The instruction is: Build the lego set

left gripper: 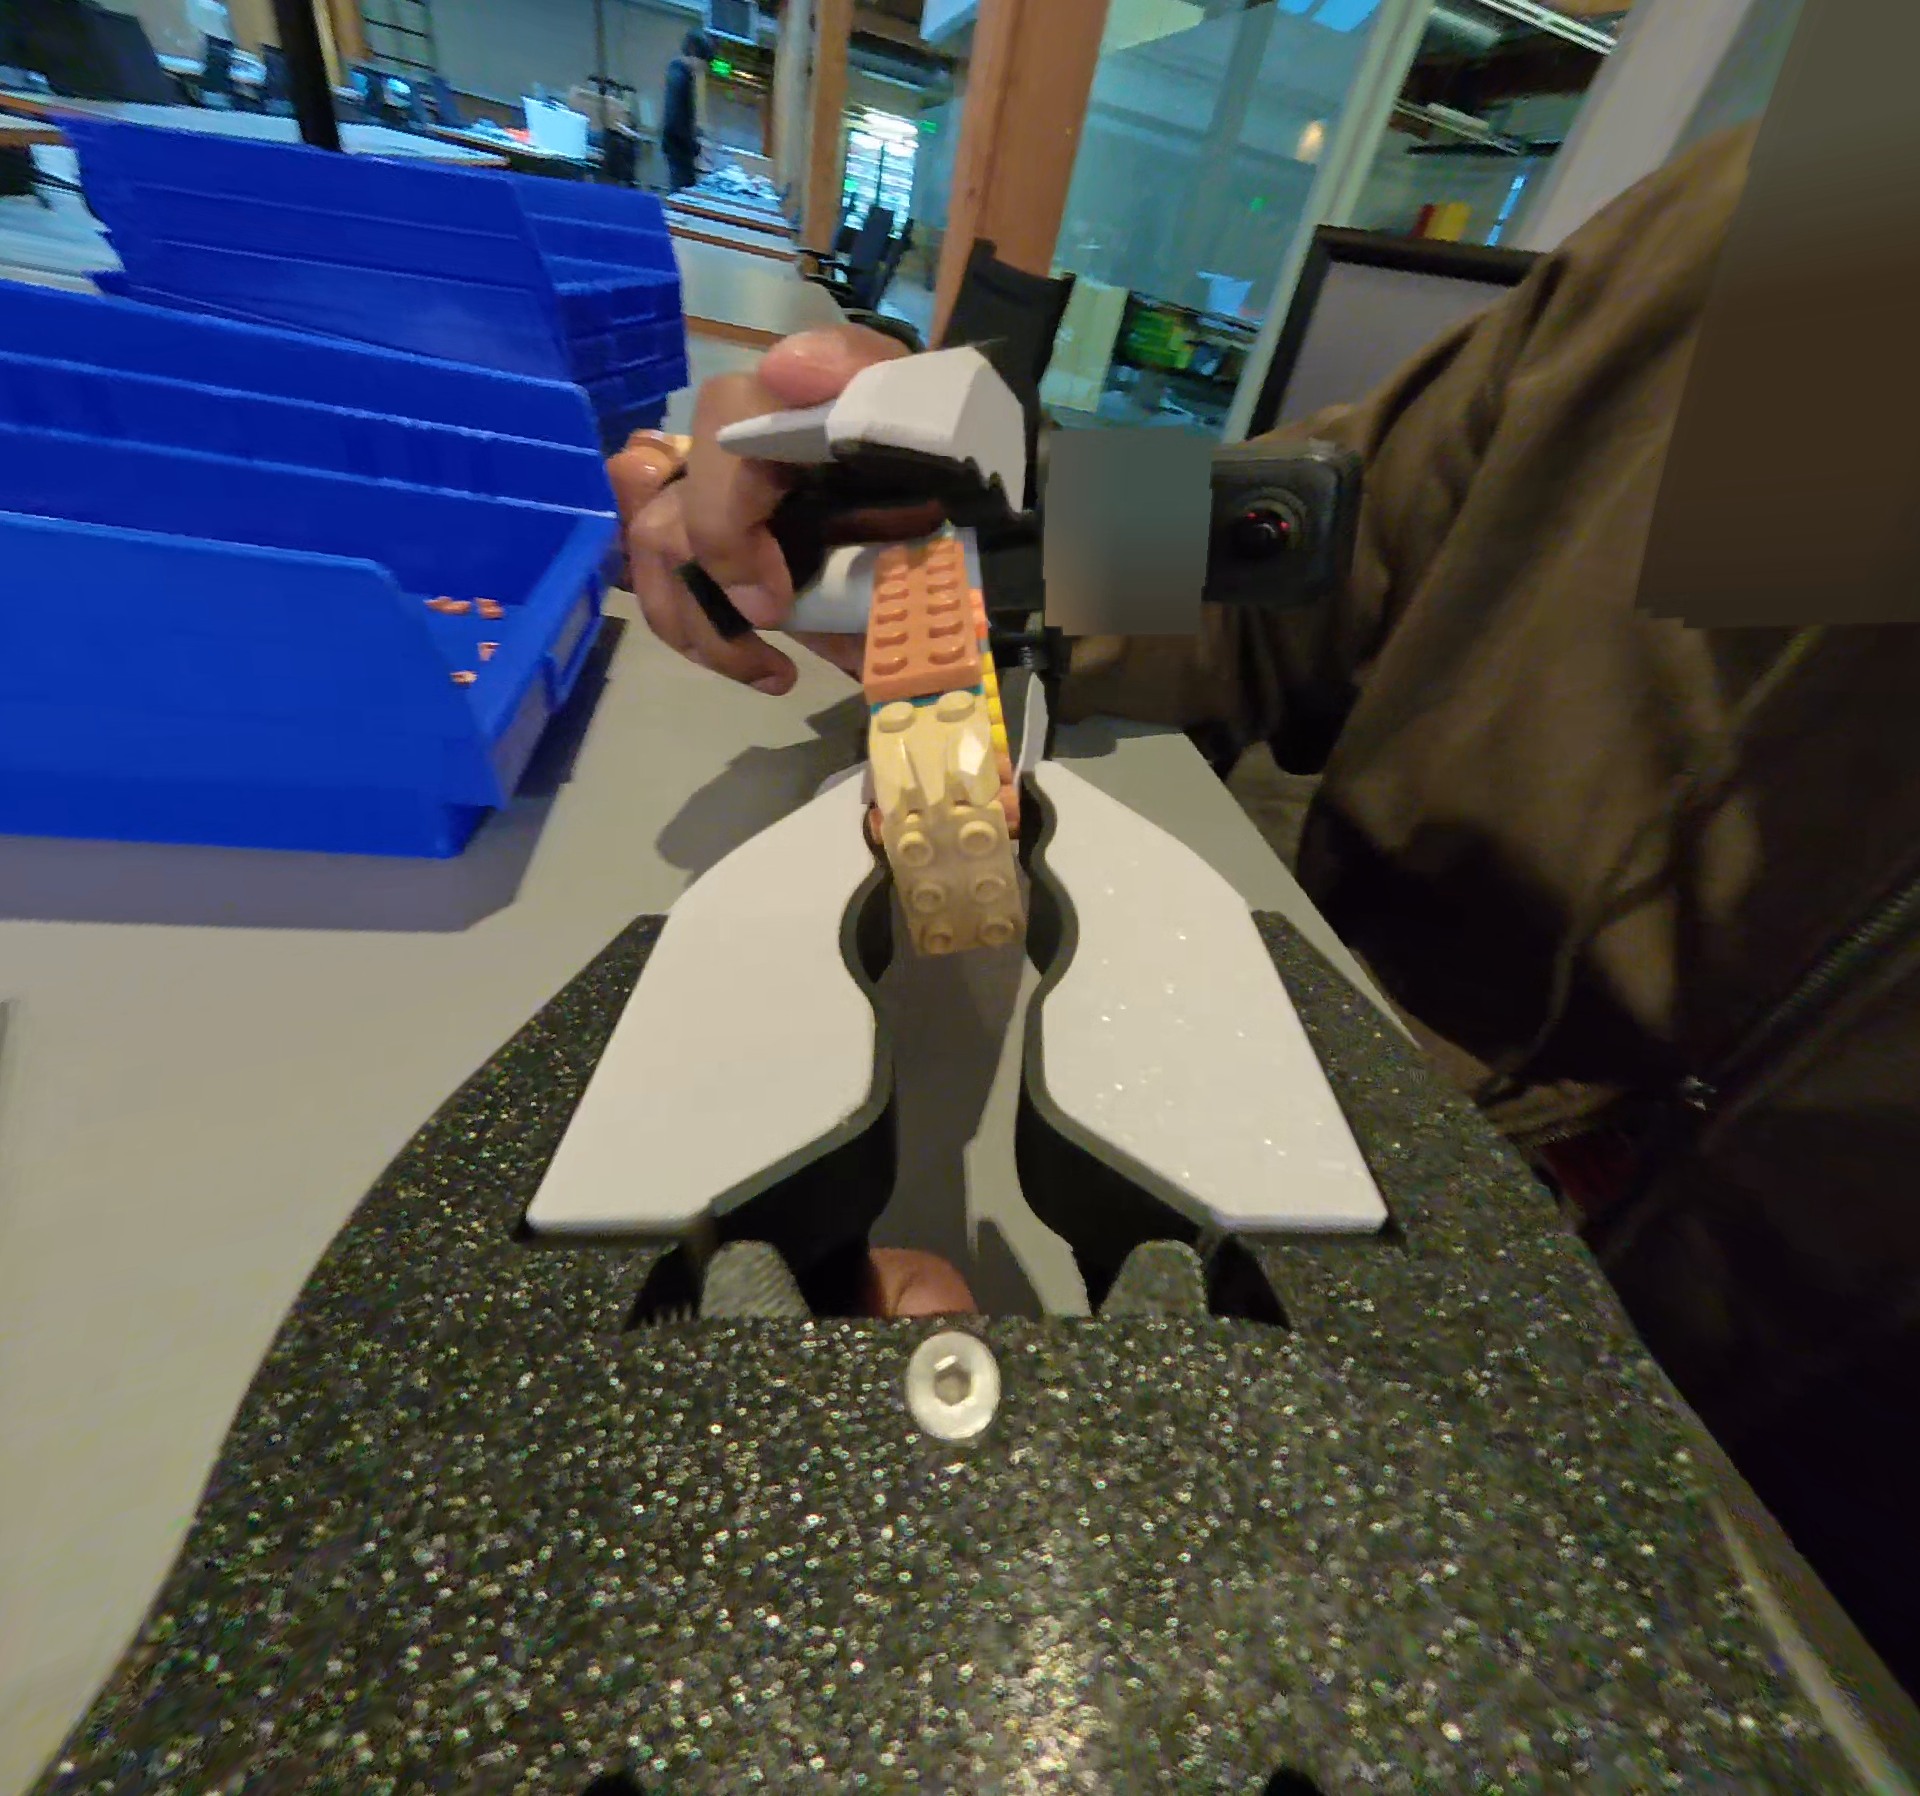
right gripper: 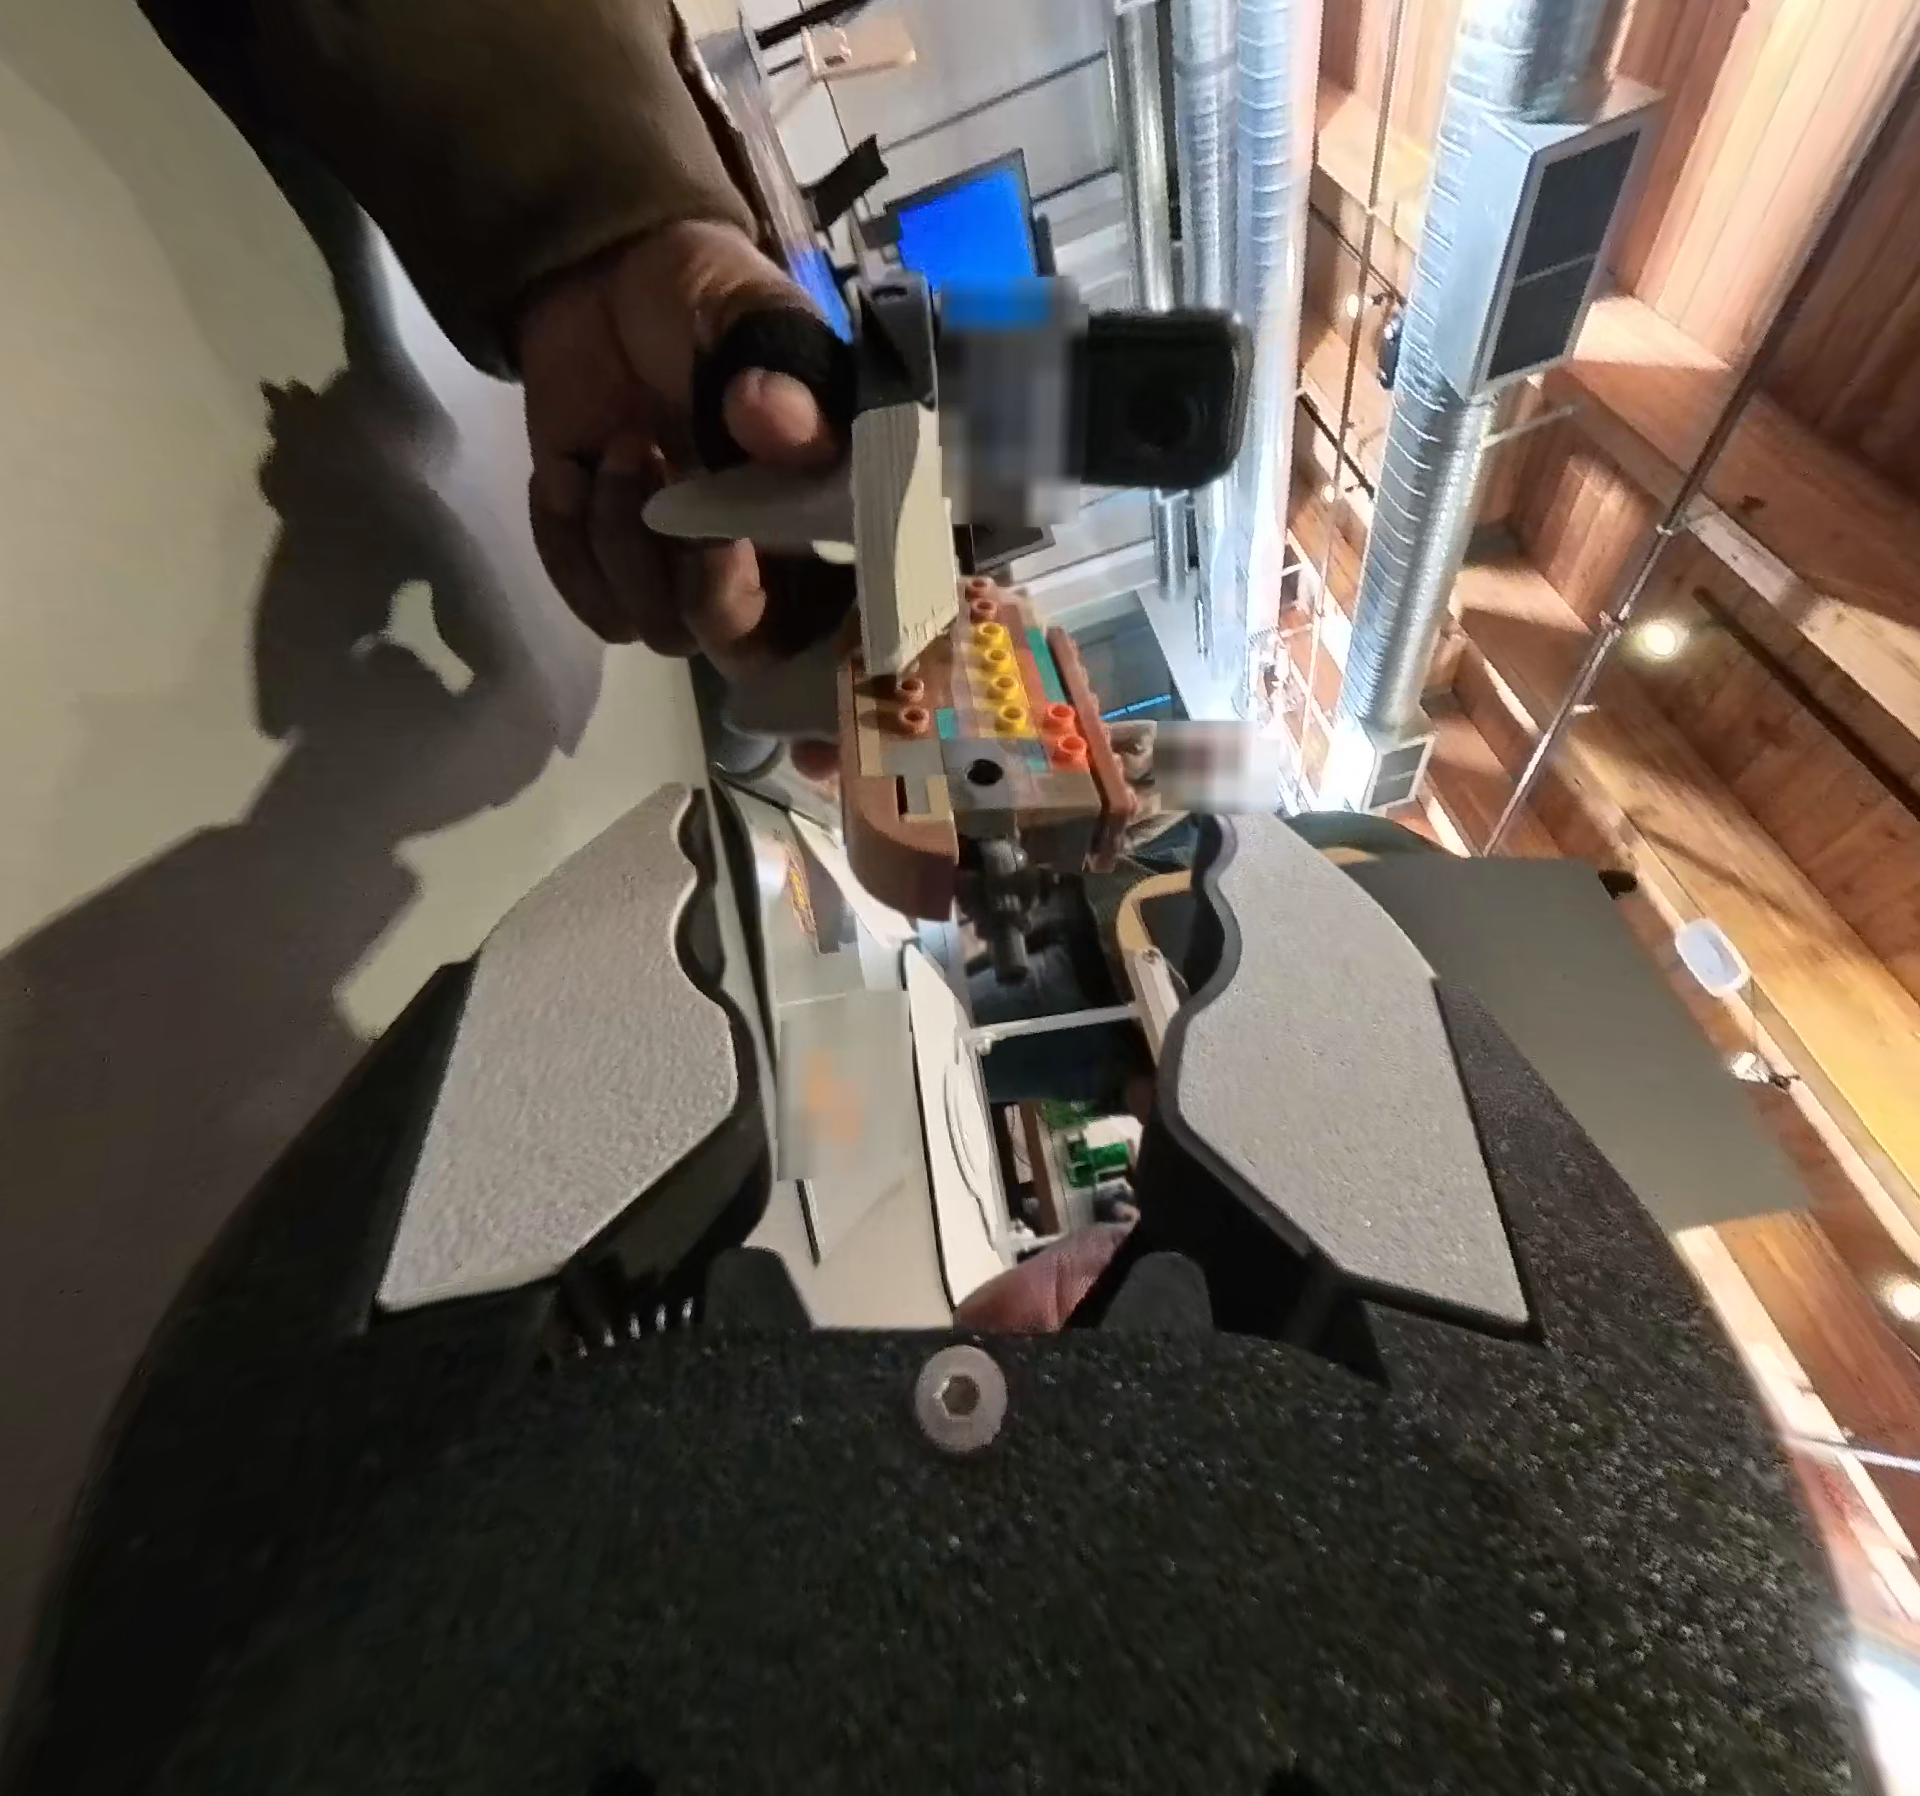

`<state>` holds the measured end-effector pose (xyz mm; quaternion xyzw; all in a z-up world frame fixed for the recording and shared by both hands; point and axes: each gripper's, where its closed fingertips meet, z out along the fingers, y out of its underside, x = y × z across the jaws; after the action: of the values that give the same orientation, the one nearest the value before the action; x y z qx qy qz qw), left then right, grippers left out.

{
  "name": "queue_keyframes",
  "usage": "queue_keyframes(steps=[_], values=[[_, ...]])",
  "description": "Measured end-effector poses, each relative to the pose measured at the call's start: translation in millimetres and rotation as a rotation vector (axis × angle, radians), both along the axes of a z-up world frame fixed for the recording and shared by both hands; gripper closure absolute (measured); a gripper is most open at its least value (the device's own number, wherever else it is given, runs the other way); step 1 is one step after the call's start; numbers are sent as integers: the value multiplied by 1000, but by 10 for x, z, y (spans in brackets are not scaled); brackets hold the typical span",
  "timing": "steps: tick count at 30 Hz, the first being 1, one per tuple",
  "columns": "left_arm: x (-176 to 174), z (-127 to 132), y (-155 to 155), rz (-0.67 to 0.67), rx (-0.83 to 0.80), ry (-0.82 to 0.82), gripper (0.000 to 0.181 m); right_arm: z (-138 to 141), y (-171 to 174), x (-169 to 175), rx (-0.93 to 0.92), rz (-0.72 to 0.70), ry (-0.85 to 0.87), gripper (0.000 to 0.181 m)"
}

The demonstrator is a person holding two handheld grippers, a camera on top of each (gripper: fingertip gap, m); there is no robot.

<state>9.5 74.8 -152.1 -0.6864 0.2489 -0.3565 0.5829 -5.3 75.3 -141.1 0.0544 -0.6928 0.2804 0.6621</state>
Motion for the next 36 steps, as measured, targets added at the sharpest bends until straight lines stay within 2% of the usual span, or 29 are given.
queue_keyframes(steps=[7,15,36], values=[[125,-51,-56,-77,-22,-6,159,-6,-147,72,34,41,-13,102],[170,-87,-78,-97,-23,21,159,-37,-180,89,61,43,-32,128],[144,-83,-49,-67,-8,37,159,-41,-105,46,105,-18,-12,128]])
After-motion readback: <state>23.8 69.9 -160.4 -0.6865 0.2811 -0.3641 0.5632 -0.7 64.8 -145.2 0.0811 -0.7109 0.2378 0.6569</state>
